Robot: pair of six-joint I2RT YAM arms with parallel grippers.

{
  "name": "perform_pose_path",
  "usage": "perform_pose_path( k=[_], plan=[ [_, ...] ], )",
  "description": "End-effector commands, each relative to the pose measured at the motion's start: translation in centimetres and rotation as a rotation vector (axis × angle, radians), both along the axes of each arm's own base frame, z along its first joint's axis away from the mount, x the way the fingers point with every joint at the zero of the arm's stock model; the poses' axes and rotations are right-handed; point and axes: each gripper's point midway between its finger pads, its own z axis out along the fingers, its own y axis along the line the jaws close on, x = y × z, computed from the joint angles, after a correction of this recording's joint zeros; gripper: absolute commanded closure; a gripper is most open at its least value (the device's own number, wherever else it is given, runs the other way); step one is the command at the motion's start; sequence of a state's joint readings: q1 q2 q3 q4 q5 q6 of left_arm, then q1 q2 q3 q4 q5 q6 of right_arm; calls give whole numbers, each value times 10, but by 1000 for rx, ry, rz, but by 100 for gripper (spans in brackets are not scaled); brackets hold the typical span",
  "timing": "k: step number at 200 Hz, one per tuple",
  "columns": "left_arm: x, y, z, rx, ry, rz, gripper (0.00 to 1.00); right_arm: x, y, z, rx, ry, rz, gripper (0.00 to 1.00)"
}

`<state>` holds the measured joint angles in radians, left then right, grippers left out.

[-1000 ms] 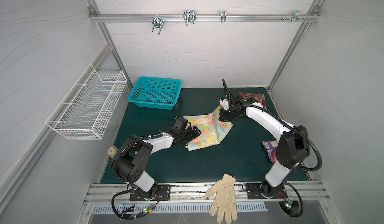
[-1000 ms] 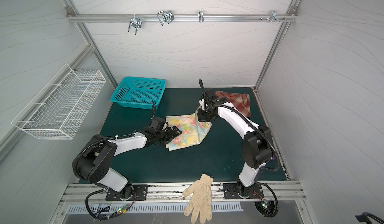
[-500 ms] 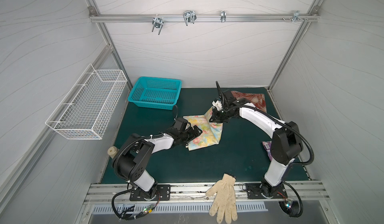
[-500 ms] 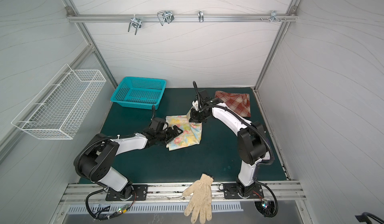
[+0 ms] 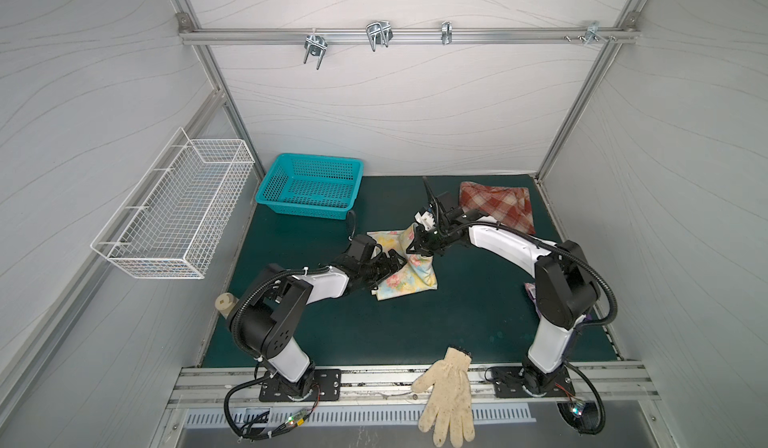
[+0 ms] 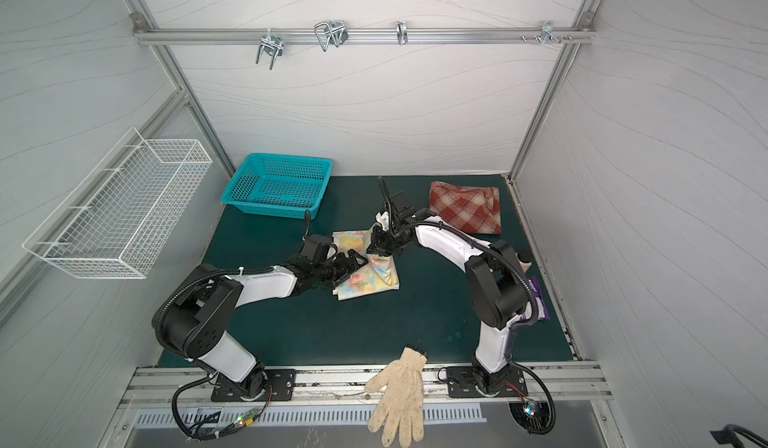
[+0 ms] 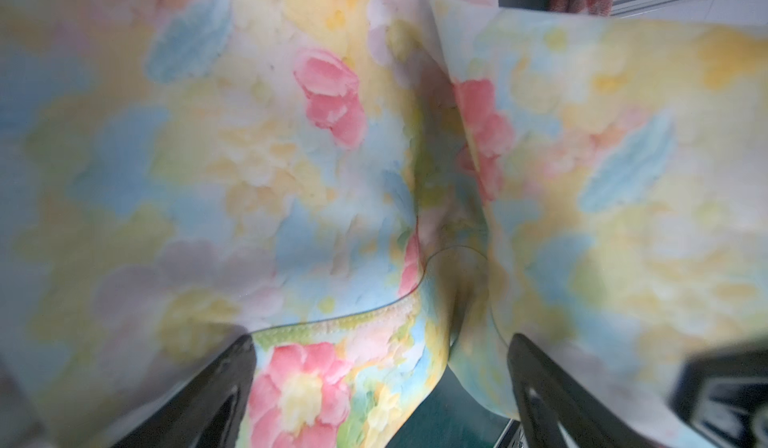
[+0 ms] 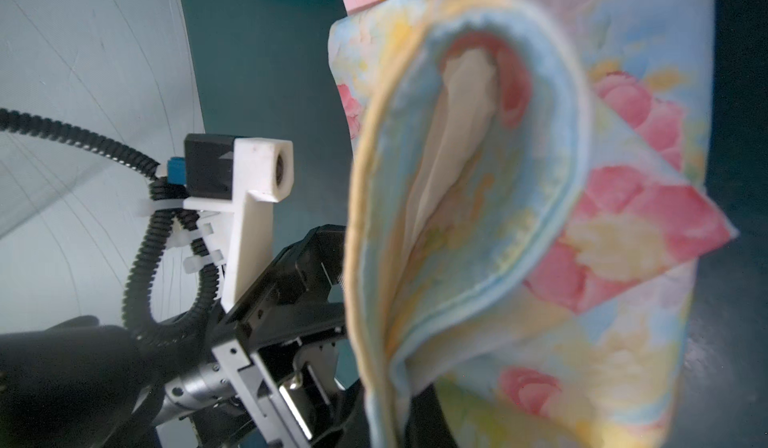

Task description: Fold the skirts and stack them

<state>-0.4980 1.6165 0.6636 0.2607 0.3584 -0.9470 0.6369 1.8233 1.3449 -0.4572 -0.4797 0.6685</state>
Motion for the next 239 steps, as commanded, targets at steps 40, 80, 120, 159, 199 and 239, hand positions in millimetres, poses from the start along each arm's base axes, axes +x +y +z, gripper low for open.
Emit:
perform_pose_path(
  k=[40, 80, 120, 159, 199, 239],
  plan=[
    [-16, 14, -17, 69, 63, 9, 5, 7, 24, -25, 117, 95, -57, 96],
    [-17, 16, -8, 71, 44, 10, 5, 12, 33, -37, 203, 161, -97, 88],
    [-17, 16, -7, 72, 42, 9, 5, 11, 35, -45, 231, 189, -113, 78],
    [-18, 16, -10, 65, 46, 12, 5, 12, 37, -50, 284, 228, -133, 67],
    [-18, 17, -6, 65, 38, 11, 5, 15, 47, -51, 372, 276, -154, 50],
    [-19, 17, -5, 66, 35, 10, 5, 20, 56, -34, 439, 271, -164, 33]
  ],
)
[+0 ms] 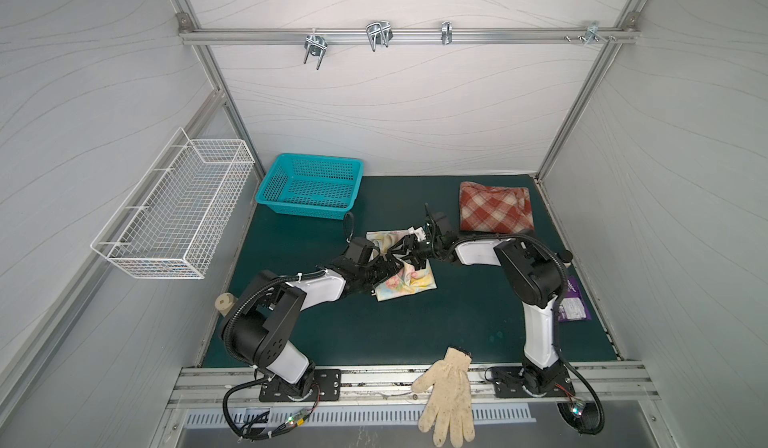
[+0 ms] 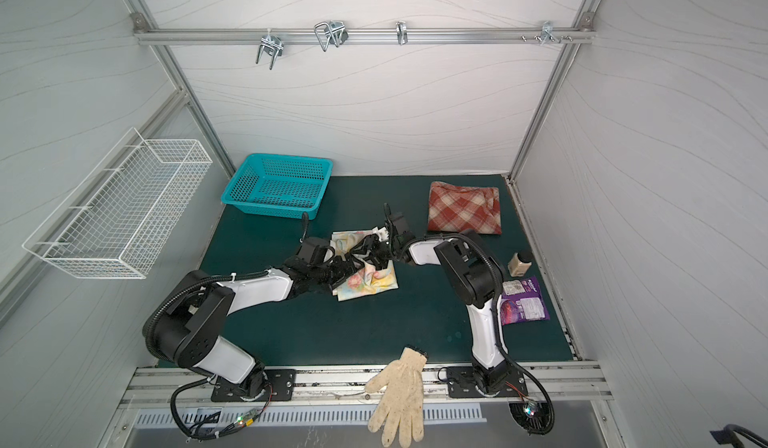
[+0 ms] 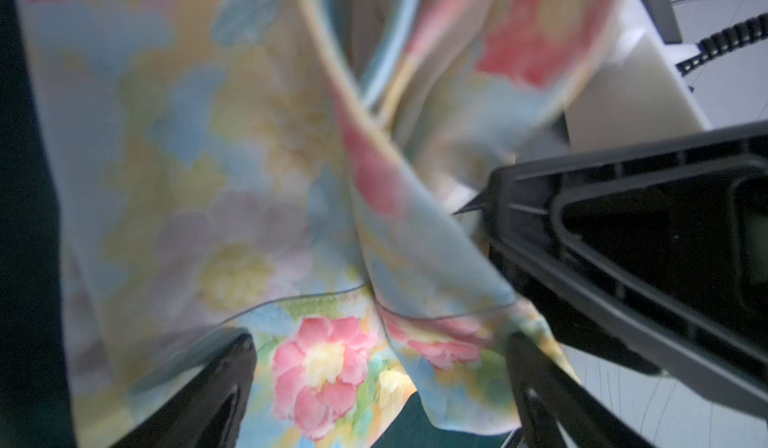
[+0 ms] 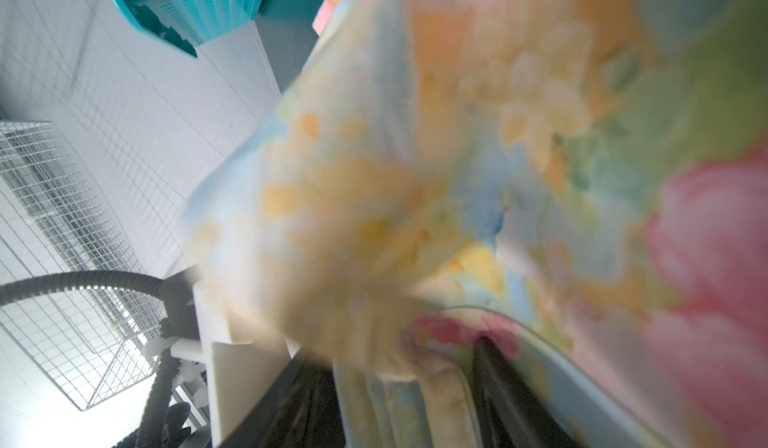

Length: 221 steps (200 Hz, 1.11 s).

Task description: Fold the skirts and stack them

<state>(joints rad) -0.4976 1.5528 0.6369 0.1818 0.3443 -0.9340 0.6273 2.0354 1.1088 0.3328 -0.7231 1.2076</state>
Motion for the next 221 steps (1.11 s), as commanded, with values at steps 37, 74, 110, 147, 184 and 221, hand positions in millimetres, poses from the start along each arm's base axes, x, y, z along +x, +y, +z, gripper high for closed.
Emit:
perform_pose_path(
  k=[37, 74, 110, 147, 184, 221],
  plan=[
    [-6, 9, -4, 37, 7, 10, 5, 8, 18, 40, 116, -26, -8, 1],
    [-7, 11, -3, 48, 4, 12, 5, 11, 21, 67, 146, -76, -20, 1],
    [-9, 14, -1, 45, -2, 18, 5, 7, 25, 100, 140, -159, -5, 1],
    [-14, 20, 15, 32, -26, 29, 5, -2, 26, 122, 129, -219, 0, 1],
    [-20, 29, 48, 24, -85, 40, 5, -5, 15, 124, 67, -277, -2, 1],
    [-26, 41, 81, 26, -152, 71, 4, -11, 6, 106, 15, -283, -2, 1]
  ],
)
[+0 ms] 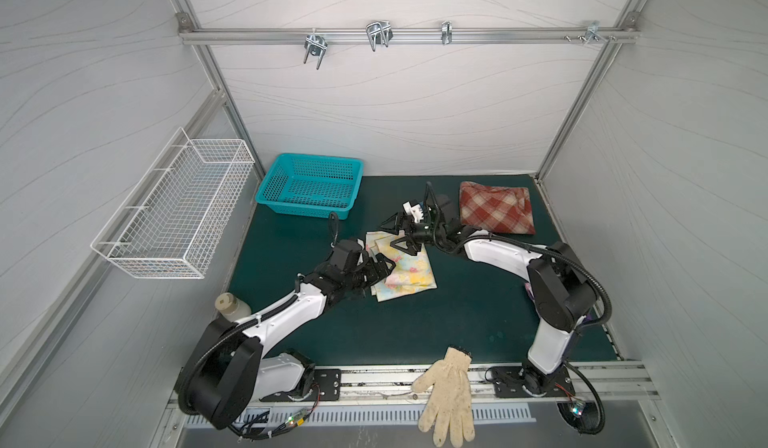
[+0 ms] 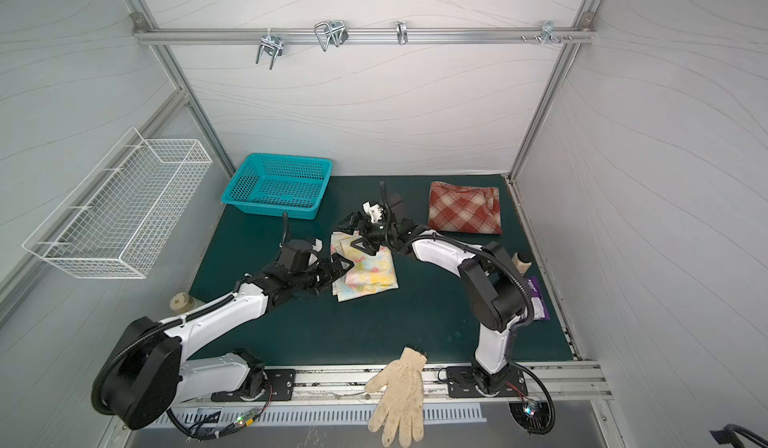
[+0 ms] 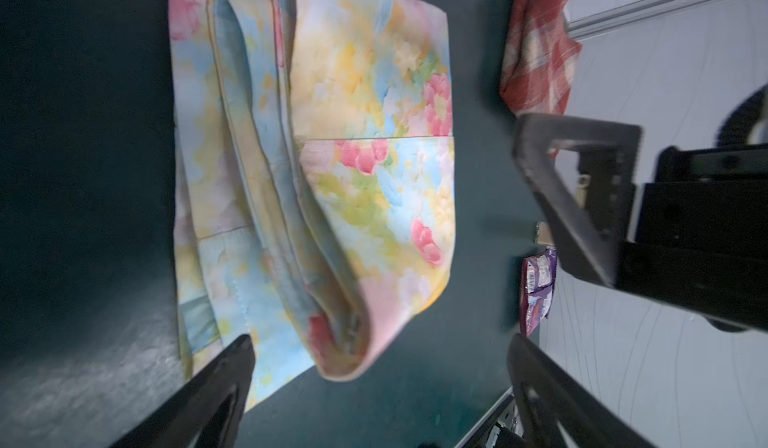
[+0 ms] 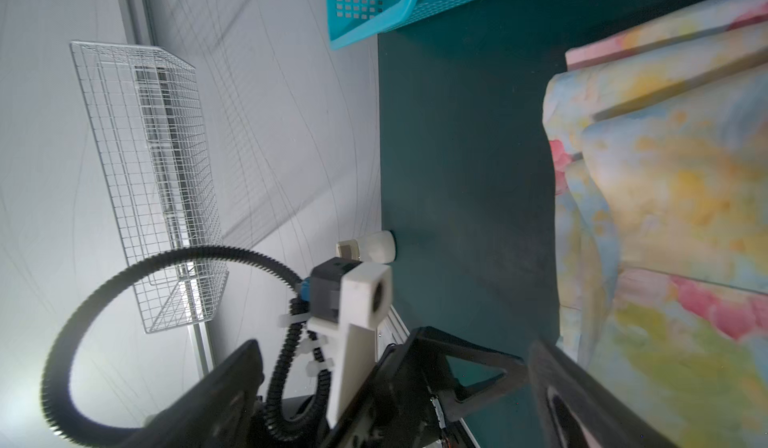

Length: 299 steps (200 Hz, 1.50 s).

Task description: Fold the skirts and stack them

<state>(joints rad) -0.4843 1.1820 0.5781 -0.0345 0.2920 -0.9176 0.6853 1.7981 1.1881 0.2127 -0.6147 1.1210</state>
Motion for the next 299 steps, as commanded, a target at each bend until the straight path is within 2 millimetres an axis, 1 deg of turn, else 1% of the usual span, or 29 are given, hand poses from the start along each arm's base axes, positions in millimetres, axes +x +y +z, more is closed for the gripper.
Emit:
perform_pose_path(
  k=[1, 16, 30, 73, 94, 111, 136, 169, 196, 211, 237, 256, 272, 299],
  plan=[
    [1, 12, 19, 30, -42, 34, 4, -7, -10, -10, -50, -12, -12, 1],
    [0, 17, 26, 37, -63, 46, 4, -11, -13, -19, -56, -7, -23, 1],
    [0, 17, 29, 41, -68, 37, 3, -15, -15, -27, -57, -6, -29, 1],
    [1, -2, 25, -3, -32, -41, 5, -25, -26, -52, -100, 4, -41, 1],
    [2, -2, 24, -24, -41, -23, 5, -35, -25, -63, -90, 24, -38, 1],
    [2, 3, 23, -11, -40, -2, 5, -41, -26, -71, -70, 44, -52, 1],
    [3, 10, 26, 13, -53, 26, 5, -54, -21, -83, -42, 73, -50, 1],
    [3, 11, 28, 15, -52, 33, 5, -63, -16, -95, -4, 101, -63, 1],
    [2, 8, 26, -10, -42, 30, 5, -72, -1, -103, 10, 120, -36, 1],
    [2, 8, 26, -17, -38, 35, 5, -76, 8, -101, 40, 119, -25, 1],
    [1, 10, 27, -24, -40, 53, 5, -83, 19, -98, 47, 107, -8, 1],
    [0, 13, 32, -28, -55, 68, 5, -85, 25, -91, 68, 102, 9, 1],
    [-2, 15, 36, -28, -63, 73, 4, -82, 25, -86, 80, 92, 6, 1],
    [-5, 17, 42, -38, -80, 73, 4, -67, 16, -63, 66, 35, 10, 1]
  ],
)
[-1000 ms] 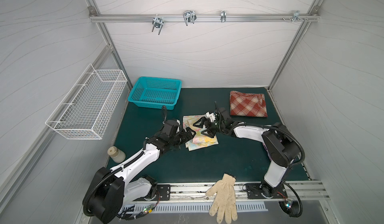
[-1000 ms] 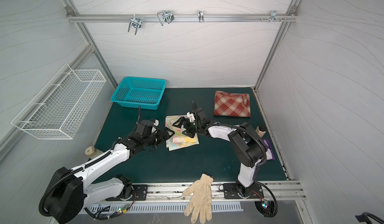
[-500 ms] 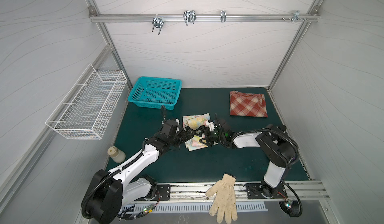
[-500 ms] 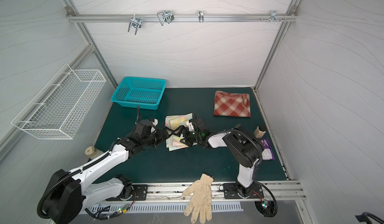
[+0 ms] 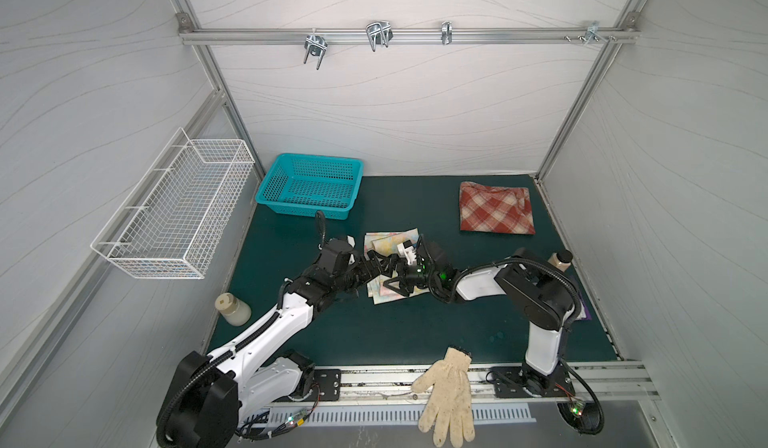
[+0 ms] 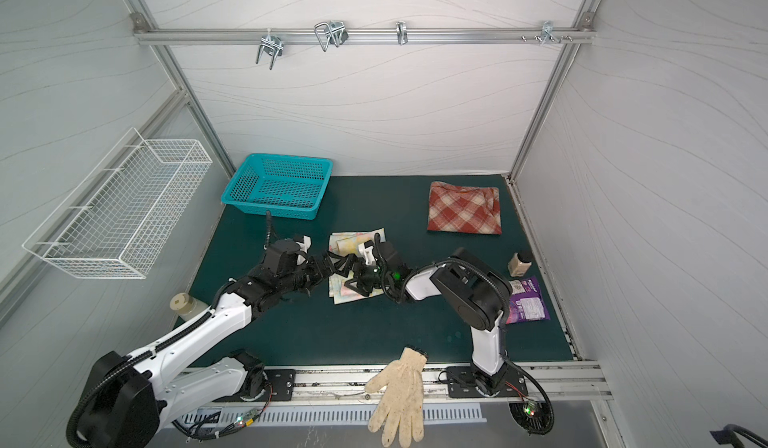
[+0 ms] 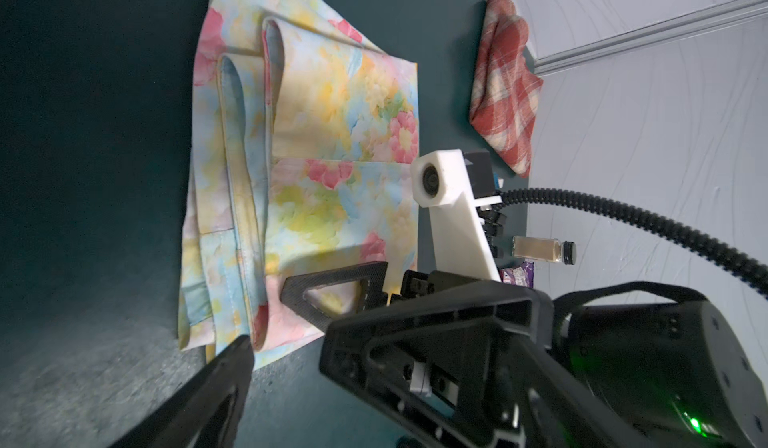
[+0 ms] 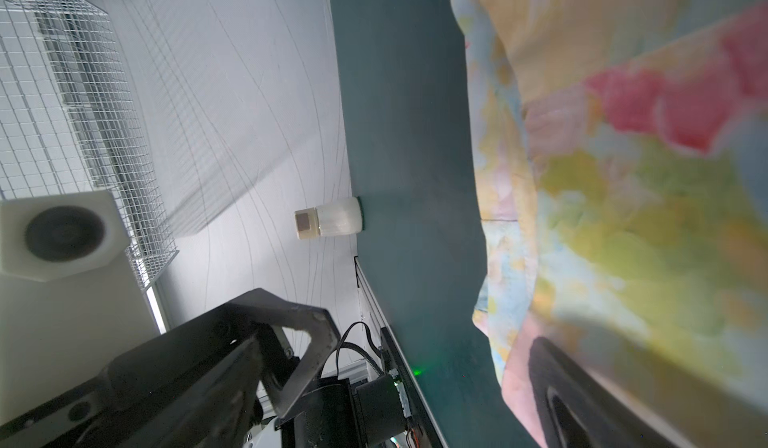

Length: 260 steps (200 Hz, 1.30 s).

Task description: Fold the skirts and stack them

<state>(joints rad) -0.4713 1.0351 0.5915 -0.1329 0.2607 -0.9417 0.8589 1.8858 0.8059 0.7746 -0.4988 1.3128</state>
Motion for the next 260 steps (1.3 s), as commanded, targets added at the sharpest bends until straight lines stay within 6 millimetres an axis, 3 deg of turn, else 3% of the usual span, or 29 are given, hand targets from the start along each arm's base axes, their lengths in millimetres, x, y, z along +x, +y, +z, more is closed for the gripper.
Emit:
perform_pose_path(
  k=[1, 51, 77, 119, 172, 220, 260],
  plan=[
    [1, 3, 11, -15, -31, 21, 4, 12, -4, 29, 16, -47, 5, 1],
    [1, -15, 16, -64, -46, -18, 1, 72, -45, 75, -167, -237, 23, 1],
    [1, -32, 19, -53, -70, -28, 1, 103, -61, 81, -306, -314, 55, 1],
    [11, -61, 1, -91, -31, -49, 1, 141, -75, 60, -348, -299, 53, 1],
    [27, -75, -32, -106, 30, -29, 1, 167, -69, 35, -312, -253, 73, 1],
    [29, -80, -67, -98, 103, -18, 1, 169, -69, -2, -303, -188, 77, 1],
    [23, -58, -91, -18, 148, 35, 1, 159, -79, -27, -322, -150, 50, 1]
  ],
)
